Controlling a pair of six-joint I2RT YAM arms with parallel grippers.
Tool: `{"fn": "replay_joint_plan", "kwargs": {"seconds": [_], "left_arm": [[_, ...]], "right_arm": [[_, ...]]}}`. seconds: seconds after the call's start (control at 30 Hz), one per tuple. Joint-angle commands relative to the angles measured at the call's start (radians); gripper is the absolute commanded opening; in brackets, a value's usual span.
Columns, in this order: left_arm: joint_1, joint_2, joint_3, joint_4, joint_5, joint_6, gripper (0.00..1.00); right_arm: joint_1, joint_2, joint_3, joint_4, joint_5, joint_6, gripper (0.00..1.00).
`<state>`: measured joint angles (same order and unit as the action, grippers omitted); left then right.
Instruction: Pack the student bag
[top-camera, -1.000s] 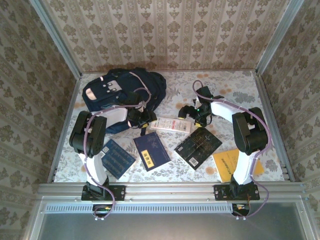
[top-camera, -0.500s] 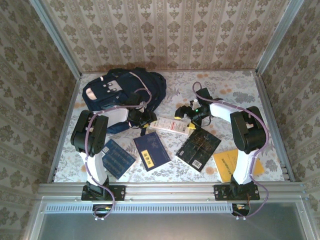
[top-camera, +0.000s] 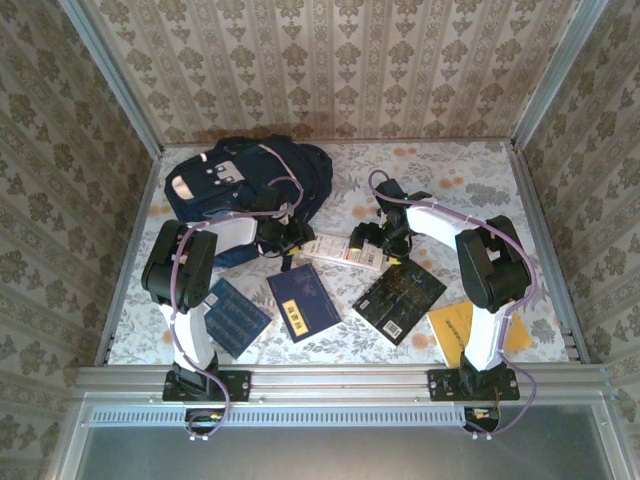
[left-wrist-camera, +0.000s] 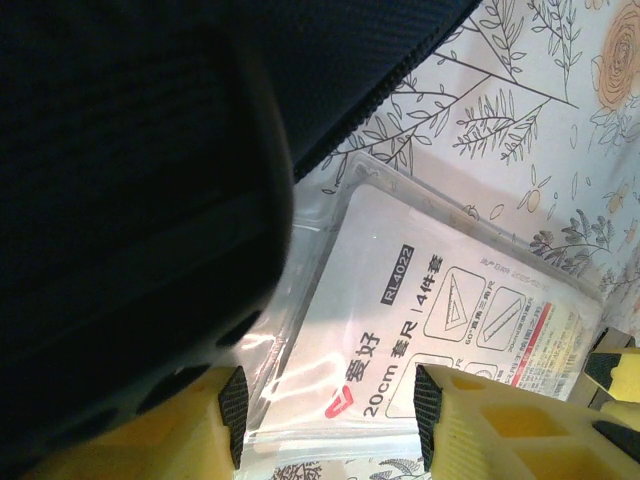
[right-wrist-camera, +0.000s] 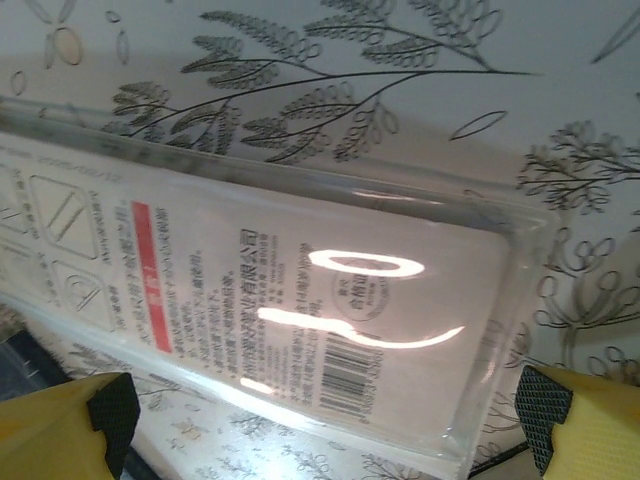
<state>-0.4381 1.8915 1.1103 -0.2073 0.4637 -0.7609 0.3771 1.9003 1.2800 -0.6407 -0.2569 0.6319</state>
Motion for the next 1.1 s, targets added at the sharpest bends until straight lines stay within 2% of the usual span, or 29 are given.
{"fn": "replay_joint_plan", "kwargs": {"seconds": [0.0,0.17,0.53,0.83,0.97,1.07], "left_arm": [[-0.013,0.024,-0.026,-0.016,0.017,-0.01,0.5],[-0.011,0.034,-0.024,0.001,0.032,-0.015,0.49],[-0.072,0.069,0.018,-0.005,0.079,-0.003,0.42],[-0.08,0.081,0.027,0.0,0.102,-0.005,0.4],[-0.08,0.074,0.025,-0.012,0.097,0.004,0.39],[-0.08,0.071,0.022,-0.013,0.101,0.007,0.39]], "right_arm": [[-0.003,0.007,-0.025,-0.099,0.087,0.022,1.0],[-0.003,0.009,-0.042,-0.059,0.03,0.035,1.0],[-0.03,0.047,-0.044,0.311,-0.327,0.151,0.95],[-0.049,0.032,-0.044,0.463,-0.493,0.181,0.92],[-0.055,-0.019,-0.078,0.5,-0.487,0.202,0.86],[-0.065,-0.047,-0.101,0.504,-0.463,0.211,0.73]]}}
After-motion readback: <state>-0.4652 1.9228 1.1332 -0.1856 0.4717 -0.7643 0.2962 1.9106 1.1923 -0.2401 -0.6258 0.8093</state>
